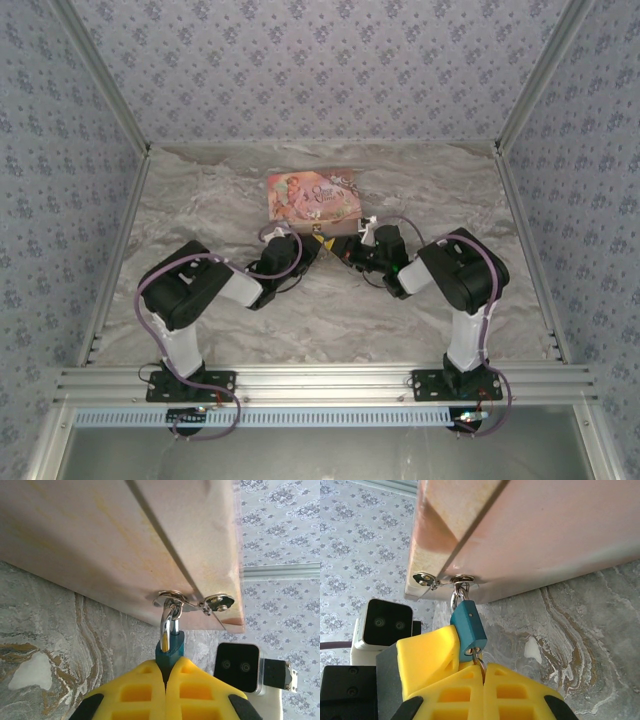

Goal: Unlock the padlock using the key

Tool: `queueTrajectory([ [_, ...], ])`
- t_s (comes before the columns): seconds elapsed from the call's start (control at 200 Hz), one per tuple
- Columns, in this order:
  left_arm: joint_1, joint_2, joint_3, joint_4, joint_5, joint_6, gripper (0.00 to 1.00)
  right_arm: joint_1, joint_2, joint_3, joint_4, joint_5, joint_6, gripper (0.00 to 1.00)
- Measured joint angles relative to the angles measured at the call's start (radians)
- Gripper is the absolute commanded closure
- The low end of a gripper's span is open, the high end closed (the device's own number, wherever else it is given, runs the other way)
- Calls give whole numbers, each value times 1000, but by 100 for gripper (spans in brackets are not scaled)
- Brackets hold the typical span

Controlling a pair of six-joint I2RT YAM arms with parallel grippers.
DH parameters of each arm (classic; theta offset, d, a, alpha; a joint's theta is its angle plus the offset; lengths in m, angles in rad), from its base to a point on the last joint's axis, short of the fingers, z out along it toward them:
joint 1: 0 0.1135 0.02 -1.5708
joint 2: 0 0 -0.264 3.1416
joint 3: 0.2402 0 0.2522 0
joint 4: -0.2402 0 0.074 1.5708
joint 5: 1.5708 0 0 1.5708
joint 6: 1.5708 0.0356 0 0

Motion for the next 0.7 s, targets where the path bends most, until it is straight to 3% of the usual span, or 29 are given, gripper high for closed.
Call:
queueTrajectory([
  [0.275, -3, 15, 0, 4, -19, -10, 100, -3, 90, 0, 147, -7, 223, 100],
  [0.7, -3, 20, 0, 36, -36, -39, 100, -4, 96, 12, 172, 5, 463, 100],
])
